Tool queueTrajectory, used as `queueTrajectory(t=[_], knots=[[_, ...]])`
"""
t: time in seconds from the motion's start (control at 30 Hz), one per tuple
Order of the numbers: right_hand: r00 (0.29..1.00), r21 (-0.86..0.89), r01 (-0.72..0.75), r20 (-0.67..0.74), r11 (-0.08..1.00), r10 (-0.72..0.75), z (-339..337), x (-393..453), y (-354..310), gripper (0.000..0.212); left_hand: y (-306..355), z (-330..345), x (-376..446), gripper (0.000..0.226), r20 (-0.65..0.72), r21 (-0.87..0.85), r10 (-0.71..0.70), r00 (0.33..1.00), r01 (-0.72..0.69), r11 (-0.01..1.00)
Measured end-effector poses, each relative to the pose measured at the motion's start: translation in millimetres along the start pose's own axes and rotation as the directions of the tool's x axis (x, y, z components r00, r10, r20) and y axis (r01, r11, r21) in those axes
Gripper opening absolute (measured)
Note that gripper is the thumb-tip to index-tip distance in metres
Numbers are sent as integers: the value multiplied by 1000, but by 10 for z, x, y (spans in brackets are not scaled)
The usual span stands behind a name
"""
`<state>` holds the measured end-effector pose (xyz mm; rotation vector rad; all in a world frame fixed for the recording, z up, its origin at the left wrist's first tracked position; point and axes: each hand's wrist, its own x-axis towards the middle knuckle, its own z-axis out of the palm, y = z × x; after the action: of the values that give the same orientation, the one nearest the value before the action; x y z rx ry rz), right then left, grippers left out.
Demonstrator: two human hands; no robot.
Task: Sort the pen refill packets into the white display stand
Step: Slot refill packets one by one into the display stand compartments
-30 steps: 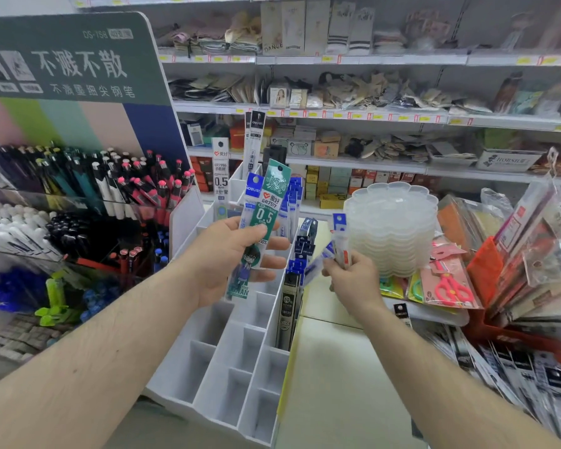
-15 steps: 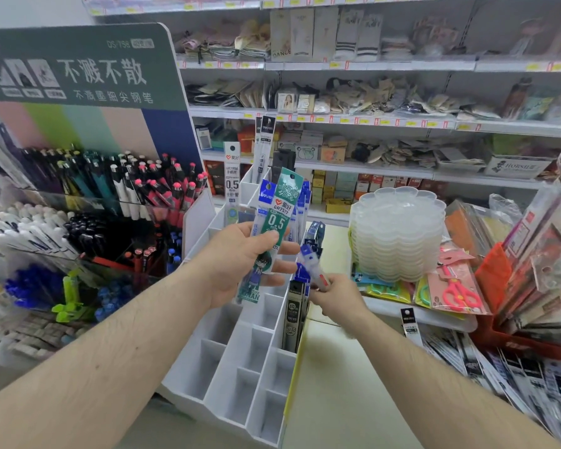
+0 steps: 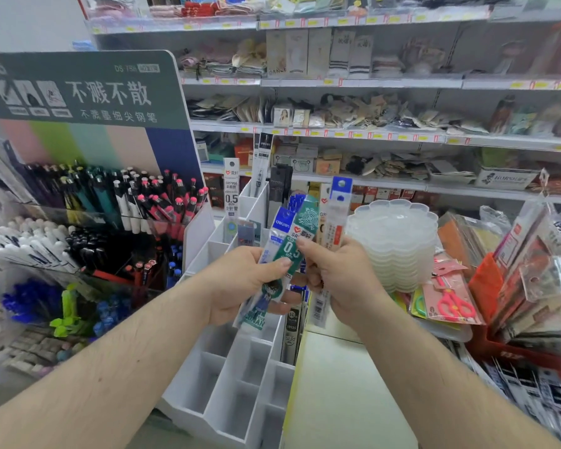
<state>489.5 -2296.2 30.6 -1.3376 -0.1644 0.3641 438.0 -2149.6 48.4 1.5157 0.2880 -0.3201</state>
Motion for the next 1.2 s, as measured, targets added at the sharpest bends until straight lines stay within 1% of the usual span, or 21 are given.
queueTrajectory(t=[0.03, 0.1, 0.17, 0.2, 0.27, 0.33, 0.4, 0.43, 0.5, 0.57, 0.67, 0.7, 0.8, 0.9, 0.97, 1.03, 1.1, 1.13, 1.2], knots=[[1000, -17, 7, -21, 1000, -7, -28, -4, -14, 8, 1, -4, -5, 22, 7, -3, -7, 1000, 7, 1000], [995, 7, 14, -97, 1000, -14, -142, -6, -49, 12, -10, -20, 5, 26, -9, 34, -1, 1000, 1, 999], [979, 47, 65, -195, 997, -55, -303, -54, -85, 14, -18, -17, 14, 26, -60, 96, 31, 998, -25, 995], [967, 37, 102, -238, 994, -90, -386, -95, -84, 16, -19, -16, 22, 26, -90, 114, 51, 995, -41, 993], [952, -53, 131, -271, 990, -141, -513, -168, 5, 18, -20, -11, 44, 26, -153, 180, 101, 983, -72, 981], [949, -185, 106, -274, 977, -155, -579, -260, 216, 19, -70, -31, 78, 26, -185, 315, 143, 972, -79, 946], [955, -250, 71, -262, 966, -138, -584, -356, 458, 23, -103, -40, 107, 26, -192, 411, 162, 968, -70, 909], [964, -281, 42, -242, 959, -113, -570, -405, 581, 25, -114, -37, 111, 27, -197, 420, 160, 967, -64, 905], [983, -394, -23, -178, 919, -52, -511, -465, 832, 29, -110, -16, 98, 27, -194, 405, 147, 970, -58, 913], [991, -473, -71, -131, 878, 10, -451, -495, 1058, 27, -105, 3, 85, 26, -188, 394, 134, 973, -50, 918], [991, -491, -89, -129, 867, 29, -392, -521, 1227, 37, -91, 2, 65, 25, -192, 379, 121, 974, -41, 925], [992, -495, -88, -125, 865, 30, -380, -527, 1259, 37, -85, 2, 58, 25, -198, 361, 119, 973, -41, 932], [991, -548, -132, -98, 826, 93, -334, -589, 1373, 26, -71, 3, 44, 24, -219, 311, 113, 969, -41, 950], [979, -639, -178, -37, 749, 201, -286, -651, 1516, 27, -74, -8, 45, 19, -219, 301, 102, 970, -32, 953], [958, -676, -212, -2, 705, 286, -257, -671, 1564, 20, -66, -4, 38, 16, -219, 278, 71, 973, -8, 960], [945, -691, -232, 6, 685, 327, -242, -675, 1545, 16, -56, 9, 13, 18, -211, 231, 18, 977, 32, 973], [943, -681, -240, 6, 692, 333, -239, -671, 1480, 18, -40, 27, -19, 19, -192, 162, -35, 981, 67, 984], [947, -654, -244, -3, 716, 320, -244, -667, 1433, 19, -34, 32, -31, 18, -184, 132, -48, 982, 73, 988], [958, -535, -263, -46, 803, 283, -256, -641, 1290, 16, -23, 36, -46, 14, -186, 87, -43, 982, 60, 994]])
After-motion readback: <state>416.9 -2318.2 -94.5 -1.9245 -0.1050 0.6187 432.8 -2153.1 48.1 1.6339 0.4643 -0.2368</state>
